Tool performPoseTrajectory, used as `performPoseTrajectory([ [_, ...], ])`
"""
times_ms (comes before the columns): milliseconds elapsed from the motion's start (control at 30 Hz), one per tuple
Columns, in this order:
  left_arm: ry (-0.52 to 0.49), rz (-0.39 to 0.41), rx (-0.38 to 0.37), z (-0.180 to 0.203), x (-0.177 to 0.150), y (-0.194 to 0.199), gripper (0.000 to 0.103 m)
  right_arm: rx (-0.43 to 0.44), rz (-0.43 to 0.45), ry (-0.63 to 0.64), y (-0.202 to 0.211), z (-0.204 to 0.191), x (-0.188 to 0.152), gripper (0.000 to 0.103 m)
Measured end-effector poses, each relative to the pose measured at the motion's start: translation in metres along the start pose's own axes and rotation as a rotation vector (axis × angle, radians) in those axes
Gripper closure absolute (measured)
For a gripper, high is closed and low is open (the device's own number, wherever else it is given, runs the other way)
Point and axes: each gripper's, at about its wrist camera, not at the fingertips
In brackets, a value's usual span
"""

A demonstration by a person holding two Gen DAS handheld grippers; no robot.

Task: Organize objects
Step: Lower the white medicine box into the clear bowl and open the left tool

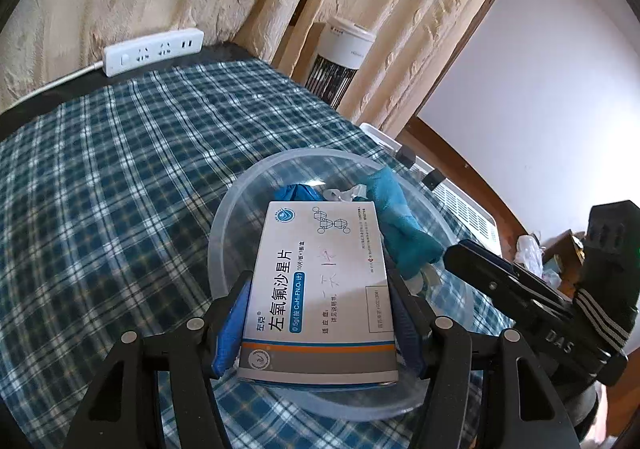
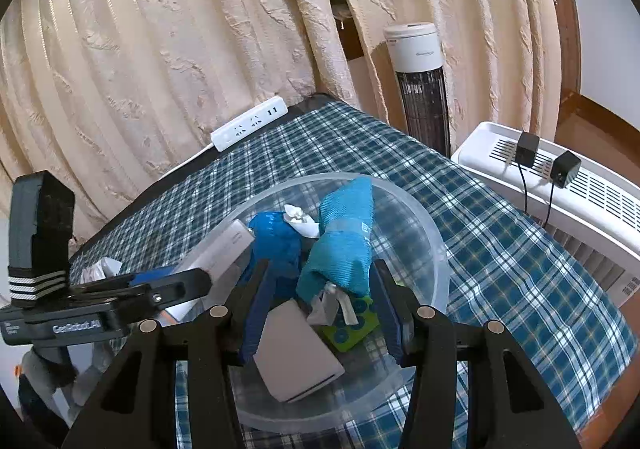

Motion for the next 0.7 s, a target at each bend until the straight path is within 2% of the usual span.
performPoseTrajectory([
  [200,0.014,0.018,0.005,-0.008,0.006,-0.005,0.033,0.002,-0.008,-0.004,-0.004,-0.001,0.000,0.053],
  [300,-0.007,0.028,-0.011,-0.005,0.005,-0.004,0.023,0.007,-0.007,-0.001,-0.005,-0.004,0.000,0.053],
  [367,-0.035,0.054,-0.001,-0.001,0.003,0.001,0.013,0.011,-0.005,0.001,-0.005,-0.006,0.000,0.053],
  [433,-0.061,0.088,0.012,0.003,0.002,0.009,0.007,0.017,-0.002,0.007,-0.003,-0.009,0.001,0.053],
  [567,-0.088,0.142,0.017,0.005,0.002,0.026,0.002,0.022,0.003,0.015,-0.003,-0.015,0.002,0.053],
  [700,-0.081,0.165,0.044,0.000,0.002,0.038,0.002,0.029,0.004,0.015,-0.002,-0.019,0.001,0.053],
])
Point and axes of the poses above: each gripper's, at about its wrist camera, not at the fingertips, and y roughly against the way its jaws point, z to its right, x to its top, and after that the axes turned 8 degrees about y, right-handed
